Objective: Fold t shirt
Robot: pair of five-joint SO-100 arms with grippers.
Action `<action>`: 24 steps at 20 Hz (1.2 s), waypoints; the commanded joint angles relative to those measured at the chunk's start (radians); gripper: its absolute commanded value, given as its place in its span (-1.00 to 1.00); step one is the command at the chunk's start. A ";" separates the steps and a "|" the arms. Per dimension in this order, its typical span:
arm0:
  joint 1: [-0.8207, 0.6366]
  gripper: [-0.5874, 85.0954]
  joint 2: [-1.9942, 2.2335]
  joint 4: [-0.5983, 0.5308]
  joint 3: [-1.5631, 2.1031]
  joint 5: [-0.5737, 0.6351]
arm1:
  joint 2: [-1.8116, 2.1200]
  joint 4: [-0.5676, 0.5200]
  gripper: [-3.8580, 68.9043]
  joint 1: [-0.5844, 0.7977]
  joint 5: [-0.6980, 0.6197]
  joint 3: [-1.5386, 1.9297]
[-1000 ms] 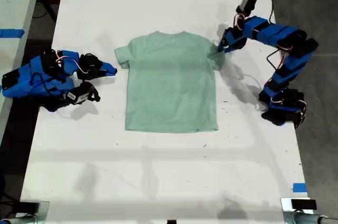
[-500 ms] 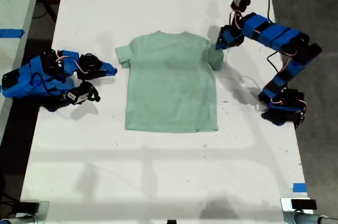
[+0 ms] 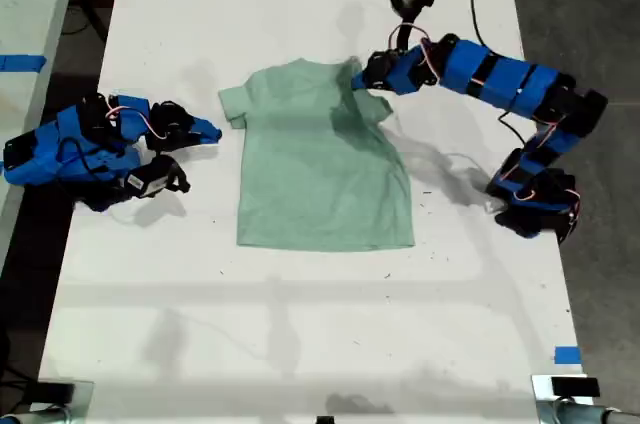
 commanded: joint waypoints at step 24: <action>-0.026 -0.99 0.011 -0.008 0.041 -0.014 | 1.812 0.453 -0.85 -0.382 0.336 1.420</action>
